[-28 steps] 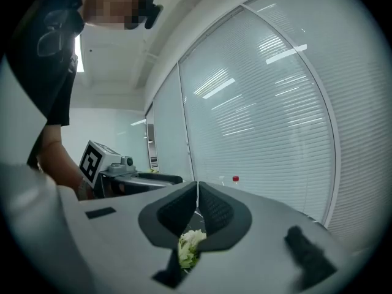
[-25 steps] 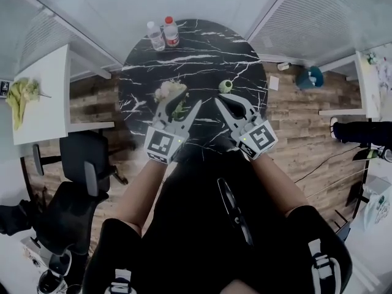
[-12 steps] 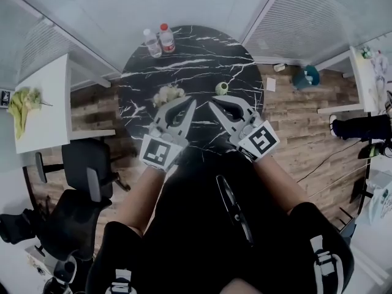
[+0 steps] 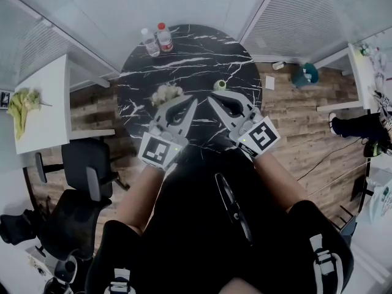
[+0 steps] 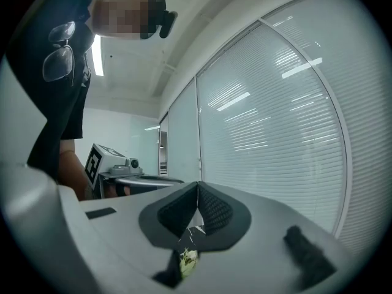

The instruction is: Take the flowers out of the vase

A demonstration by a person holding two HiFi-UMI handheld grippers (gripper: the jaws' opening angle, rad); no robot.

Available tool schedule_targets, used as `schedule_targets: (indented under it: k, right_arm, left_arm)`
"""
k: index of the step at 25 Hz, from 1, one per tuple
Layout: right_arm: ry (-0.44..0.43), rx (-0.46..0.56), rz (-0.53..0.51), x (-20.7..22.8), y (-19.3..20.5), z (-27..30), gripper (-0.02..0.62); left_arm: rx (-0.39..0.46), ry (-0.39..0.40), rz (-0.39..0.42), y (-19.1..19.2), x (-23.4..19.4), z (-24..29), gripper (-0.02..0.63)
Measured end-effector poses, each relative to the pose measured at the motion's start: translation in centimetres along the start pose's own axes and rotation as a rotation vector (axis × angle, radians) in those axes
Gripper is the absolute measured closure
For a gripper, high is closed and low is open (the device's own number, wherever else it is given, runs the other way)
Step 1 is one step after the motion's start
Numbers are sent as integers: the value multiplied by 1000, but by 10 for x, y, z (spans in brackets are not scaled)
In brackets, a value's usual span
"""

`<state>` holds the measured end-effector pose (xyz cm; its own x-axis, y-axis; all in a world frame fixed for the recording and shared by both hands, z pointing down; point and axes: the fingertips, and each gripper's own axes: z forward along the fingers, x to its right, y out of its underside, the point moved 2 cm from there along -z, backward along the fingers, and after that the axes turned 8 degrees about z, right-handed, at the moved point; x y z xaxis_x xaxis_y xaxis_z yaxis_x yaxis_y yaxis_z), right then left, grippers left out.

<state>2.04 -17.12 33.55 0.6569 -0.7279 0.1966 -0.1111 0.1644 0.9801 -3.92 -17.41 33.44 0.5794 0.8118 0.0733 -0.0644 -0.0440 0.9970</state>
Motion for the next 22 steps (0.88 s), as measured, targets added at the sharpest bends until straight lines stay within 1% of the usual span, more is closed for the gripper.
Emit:
schedule_targets:
  k: [8, 13, 22]
  right_arm:
    - [-2, -6, -17, -1, 0, -7, 575]
    - [1, -9, -10, -1, 2, -10, 575]
    - [-1, -1, -7, -2, -2, -15, 575]
  left_arm:
    - [8, 11, 6, -6, 6, 2, 594]
    - [11, 15, 16, -6, 9, 2, 594]
    - [6, 22, 3, -9, 14, 2, 594]
